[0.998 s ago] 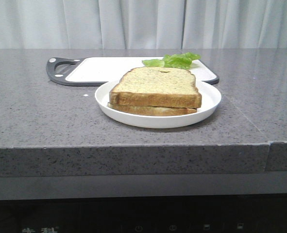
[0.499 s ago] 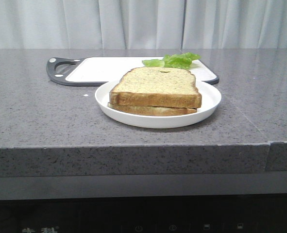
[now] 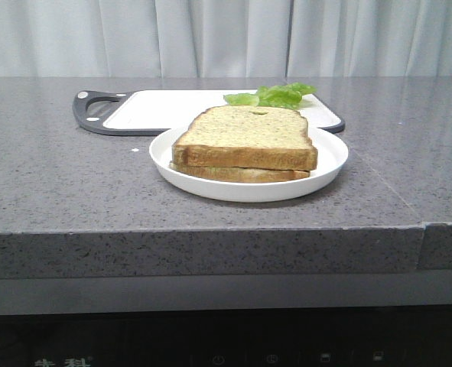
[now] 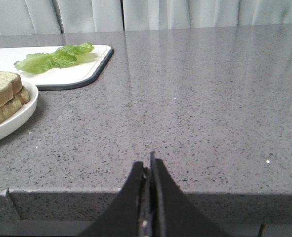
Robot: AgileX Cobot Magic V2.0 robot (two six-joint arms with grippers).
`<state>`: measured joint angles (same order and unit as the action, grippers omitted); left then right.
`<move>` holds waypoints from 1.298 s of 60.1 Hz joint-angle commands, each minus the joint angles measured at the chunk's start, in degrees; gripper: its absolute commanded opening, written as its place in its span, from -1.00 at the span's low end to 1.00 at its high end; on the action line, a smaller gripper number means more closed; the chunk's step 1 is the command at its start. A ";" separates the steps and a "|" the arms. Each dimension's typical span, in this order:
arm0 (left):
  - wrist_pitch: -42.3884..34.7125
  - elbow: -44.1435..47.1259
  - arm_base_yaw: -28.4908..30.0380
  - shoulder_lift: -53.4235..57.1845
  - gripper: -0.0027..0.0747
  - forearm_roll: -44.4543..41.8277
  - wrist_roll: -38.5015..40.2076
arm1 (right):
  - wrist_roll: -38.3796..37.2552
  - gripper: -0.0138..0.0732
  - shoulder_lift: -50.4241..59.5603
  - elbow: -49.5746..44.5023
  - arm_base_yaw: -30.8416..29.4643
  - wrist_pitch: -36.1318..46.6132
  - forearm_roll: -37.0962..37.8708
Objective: Left arm grabs bread, right arm adds lettuce
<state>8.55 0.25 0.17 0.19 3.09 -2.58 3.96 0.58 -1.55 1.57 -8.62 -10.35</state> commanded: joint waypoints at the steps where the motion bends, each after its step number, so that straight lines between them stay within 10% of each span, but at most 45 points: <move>1: -4.86 0.33 0.18 1.11 -0.98 0.41 0.55 | 0.11 -0.82 1.22 0.16 -0.26 4.28 0.71; 25: -10.33 -1.35 0.18 1.11 -0.98 0.30 0.55 | 0.06 -0.82 1.22 1.30 -0.26 6.17 0.65; 41: 4.00 -20.48 0.18 -7.81 -0.98 0.18 0.55 | 0.11 -0.82 -5.37 18.26 -0.32 -4.16 0.70; 64: 3.89 -30.00 0.18 -24.50 -0.96 0.39 0.55 | 0.11 -0.79 -21.77 34.59 -0.32 -6.36 0.70; 69: 3.89 -30.00 0.18 -24.50 -0.65 0.39 0.55 | 0.11 -0.51 -21.77 34.59 -0.32 -7.35 0.70; 78: 3.81 -30.00 0.18 -24.50 0.33 0.39 0.55 | 0.11 0.60 -21.77 34.59 -0.32 -7.34 0.70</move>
<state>16.42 -27.58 0.17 -23.61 3.09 -2.58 3.87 -20.37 30.86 1.57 -20.10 -10.15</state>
